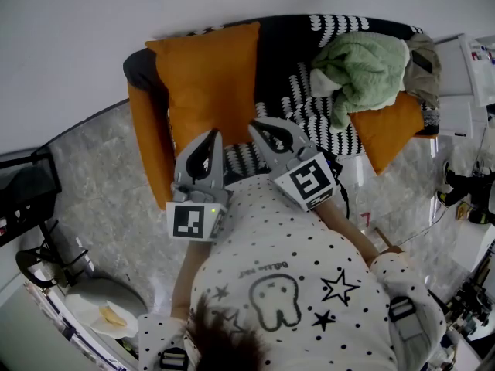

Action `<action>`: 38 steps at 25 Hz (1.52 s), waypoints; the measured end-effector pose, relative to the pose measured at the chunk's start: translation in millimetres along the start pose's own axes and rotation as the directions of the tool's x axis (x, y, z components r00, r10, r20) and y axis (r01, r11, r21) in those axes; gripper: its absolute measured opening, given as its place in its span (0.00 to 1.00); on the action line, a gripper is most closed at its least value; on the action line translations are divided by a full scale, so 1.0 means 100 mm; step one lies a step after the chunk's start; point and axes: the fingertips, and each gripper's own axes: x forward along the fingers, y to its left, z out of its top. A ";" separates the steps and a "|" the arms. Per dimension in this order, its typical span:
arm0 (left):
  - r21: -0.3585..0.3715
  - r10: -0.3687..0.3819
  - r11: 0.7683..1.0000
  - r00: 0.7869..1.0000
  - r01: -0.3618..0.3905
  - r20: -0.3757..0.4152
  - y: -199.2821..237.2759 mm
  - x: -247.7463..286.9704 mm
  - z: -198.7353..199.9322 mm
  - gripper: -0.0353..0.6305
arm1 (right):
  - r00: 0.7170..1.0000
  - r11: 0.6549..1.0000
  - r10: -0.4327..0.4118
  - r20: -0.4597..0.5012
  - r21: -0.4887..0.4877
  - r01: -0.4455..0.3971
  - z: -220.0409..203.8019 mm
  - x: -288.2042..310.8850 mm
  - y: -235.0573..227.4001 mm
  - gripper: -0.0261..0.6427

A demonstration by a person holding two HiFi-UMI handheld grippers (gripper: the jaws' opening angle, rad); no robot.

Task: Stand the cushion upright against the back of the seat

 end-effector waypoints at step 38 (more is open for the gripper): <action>0.004 0.000 1.000 1.000 -0.001 0.006 -0.01 0.00 0.00 0.06 | 1.000 1.000 0.000 0.011 0.008 0.000 0.01 -0.03 -0.03 0.04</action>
